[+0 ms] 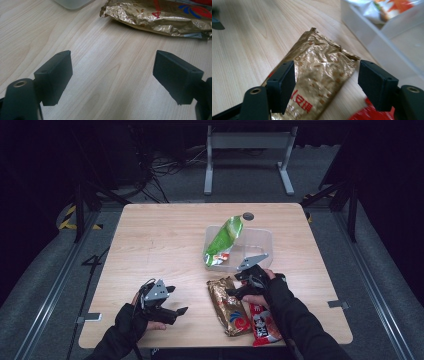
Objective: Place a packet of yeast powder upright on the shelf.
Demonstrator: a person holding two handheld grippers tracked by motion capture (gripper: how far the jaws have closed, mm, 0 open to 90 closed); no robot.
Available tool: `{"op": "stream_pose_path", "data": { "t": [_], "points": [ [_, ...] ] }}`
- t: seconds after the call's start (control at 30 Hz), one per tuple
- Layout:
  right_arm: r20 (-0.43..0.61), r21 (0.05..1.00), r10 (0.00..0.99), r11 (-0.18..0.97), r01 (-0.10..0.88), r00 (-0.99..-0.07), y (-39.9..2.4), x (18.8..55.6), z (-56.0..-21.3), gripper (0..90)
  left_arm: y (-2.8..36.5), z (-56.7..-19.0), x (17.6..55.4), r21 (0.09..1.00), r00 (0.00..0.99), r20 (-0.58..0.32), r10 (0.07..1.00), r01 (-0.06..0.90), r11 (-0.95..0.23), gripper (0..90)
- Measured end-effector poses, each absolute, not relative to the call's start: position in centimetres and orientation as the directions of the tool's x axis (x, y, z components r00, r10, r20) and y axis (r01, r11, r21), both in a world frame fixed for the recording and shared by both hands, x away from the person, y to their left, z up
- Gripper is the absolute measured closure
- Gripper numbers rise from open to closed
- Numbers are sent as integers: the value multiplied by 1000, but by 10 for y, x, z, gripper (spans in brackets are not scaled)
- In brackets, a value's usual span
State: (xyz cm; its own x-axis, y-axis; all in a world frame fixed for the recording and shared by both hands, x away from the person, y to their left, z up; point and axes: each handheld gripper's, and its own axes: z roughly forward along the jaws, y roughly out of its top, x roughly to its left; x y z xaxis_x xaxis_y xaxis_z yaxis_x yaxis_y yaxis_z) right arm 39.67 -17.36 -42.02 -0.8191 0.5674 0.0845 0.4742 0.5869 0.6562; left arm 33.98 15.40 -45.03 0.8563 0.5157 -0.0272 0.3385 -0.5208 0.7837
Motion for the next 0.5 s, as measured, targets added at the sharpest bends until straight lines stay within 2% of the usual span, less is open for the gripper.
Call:
{"op": "stream_pose_path", "data": {
  "t": [0.27, 0.33, 0.5],
  "points": [
    [102, 596, 597, 604, 529, -795, -157, 411, -428, 294, 154, -451, 340, 782, 862, -29, 505, 334, -526, 168],
    [124, 561, 623, 598, 572, -773, -155, 417, -432, 272, 153, -451, 339, 784, 864, -32, 503, 334, -523, 168],
    [148, 537, 631, 596, 598, -762, -153, 424, -437, 211, 153, -451, 339, 783, 867, -36, 497, 334, -526, 168]
  ]
}}
